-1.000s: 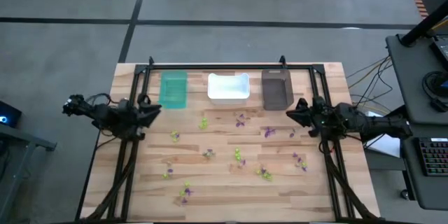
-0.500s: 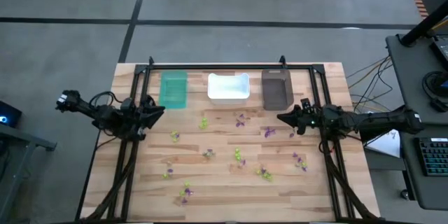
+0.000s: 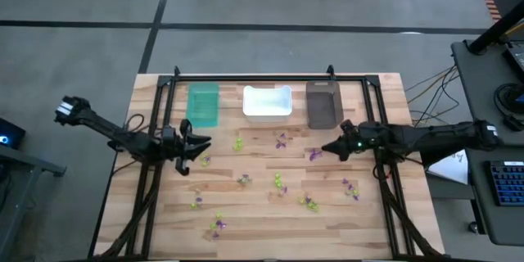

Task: Sort Halloween decoration
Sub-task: Put the white skull toy into the white bin

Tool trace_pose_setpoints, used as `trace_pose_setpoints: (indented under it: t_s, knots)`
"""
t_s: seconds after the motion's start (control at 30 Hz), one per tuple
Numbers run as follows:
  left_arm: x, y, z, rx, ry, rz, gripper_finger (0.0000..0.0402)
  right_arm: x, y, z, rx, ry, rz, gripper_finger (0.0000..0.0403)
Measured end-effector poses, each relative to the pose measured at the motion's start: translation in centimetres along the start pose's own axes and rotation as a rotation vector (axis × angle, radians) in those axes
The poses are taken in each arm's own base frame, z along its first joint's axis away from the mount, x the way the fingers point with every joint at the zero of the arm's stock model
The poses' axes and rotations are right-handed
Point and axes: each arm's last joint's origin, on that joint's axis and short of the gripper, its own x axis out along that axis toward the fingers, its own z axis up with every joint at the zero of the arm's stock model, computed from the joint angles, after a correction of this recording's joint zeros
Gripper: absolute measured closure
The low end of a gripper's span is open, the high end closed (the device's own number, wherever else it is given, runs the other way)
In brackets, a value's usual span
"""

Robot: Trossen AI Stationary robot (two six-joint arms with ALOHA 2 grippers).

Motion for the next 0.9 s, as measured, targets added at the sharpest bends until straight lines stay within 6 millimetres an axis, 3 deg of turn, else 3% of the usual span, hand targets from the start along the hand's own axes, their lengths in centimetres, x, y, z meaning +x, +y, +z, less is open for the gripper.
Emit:
trace_pose_setpoints:
  t_s: [0.23,0.47,0.9]
  knots:
    - [0.5,-0.2,0.0,0.062,-0.048,0.042,0.0325,-1.3,2.8,1.8,0.027,0.194,-0.274,0.0364]
    - [0.7,-0.3,0.0,0.076,-0.070,0.041,0.0325,-1.7,4.0,2.7,0.057,0.385,-0.554,0.0364]
    - [0.9,-0.4,-0.2,0.015,-0.068,0.038,0.0325,1.0,5.2,3.9,-0.037,0.443,-0.657,0.0364]
